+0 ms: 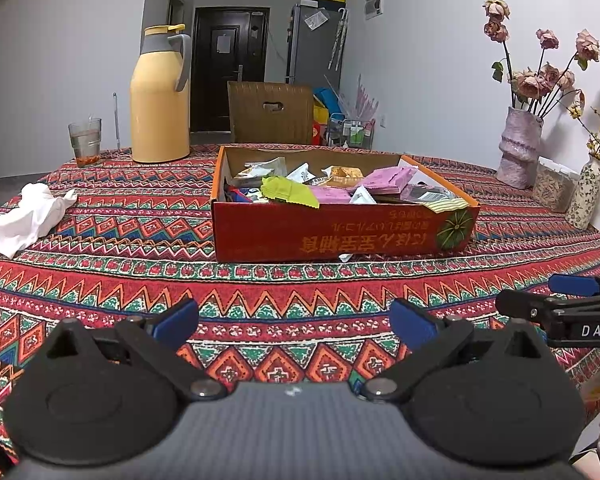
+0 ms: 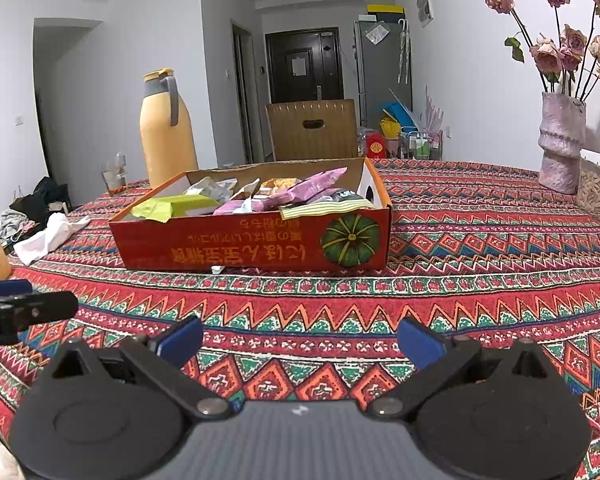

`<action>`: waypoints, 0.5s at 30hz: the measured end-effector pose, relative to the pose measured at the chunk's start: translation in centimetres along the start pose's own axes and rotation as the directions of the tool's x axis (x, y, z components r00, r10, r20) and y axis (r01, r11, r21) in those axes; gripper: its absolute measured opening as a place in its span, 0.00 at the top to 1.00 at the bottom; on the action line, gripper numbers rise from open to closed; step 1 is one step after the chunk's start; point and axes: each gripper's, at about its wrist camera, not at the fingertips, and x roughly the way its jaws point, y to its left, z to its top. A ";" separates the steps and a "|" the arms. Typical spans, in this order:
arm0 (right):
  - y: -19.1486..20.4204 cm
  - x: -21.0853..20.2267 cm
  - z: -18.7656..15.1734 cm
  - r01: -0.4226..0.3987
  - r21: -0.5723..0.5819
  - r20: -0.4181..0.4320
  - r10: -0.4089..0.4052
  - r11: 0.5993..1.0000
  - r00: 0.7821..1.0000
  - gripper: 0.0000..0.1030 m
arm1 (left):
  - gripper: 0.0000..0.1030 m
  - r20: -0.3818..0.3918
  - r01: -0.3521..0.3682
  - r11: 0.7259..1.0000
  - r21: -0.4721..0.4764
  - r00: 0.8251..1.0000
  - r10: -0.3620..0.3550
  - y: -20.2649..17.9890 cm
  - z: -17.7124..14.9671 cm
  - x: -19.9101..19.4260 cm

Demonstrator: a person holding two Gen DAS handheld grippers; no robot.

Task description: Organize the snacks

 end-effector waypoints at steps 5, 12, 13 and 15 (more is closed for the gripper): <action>0.0 0.0 0.0 0.000 -0.001 0.000 0.000 1.000 1.000 0.00 | 0.00 -0.001 0.001 1.000 0.000 1.000 -0.001 0.0 0.0 0.0; 0.0 0.0 0.0 0.000 -0.001 0.000 0.000 1.000 1.000 0.00 | 0.00 -0.001 0.002 1.000 -0.001 1.000 -0.002 0.0 0.0 0.0; 0.0 0.0 0.0 0.000 -0.001 0.000 0.000 1.000 1.000 0.00 | 0.00 -0.001 0.002 1.000 -0.001 1.000 -0.002 0.0 0.0 0.0; 0.0 0.0 0.0 0.000 -0.001 0.000 0.000 1.000 1.000 0.00 | 0.00 -0.001 0.003 1.000 -0.001 1.000 -0.003 0.0 0.0 0.0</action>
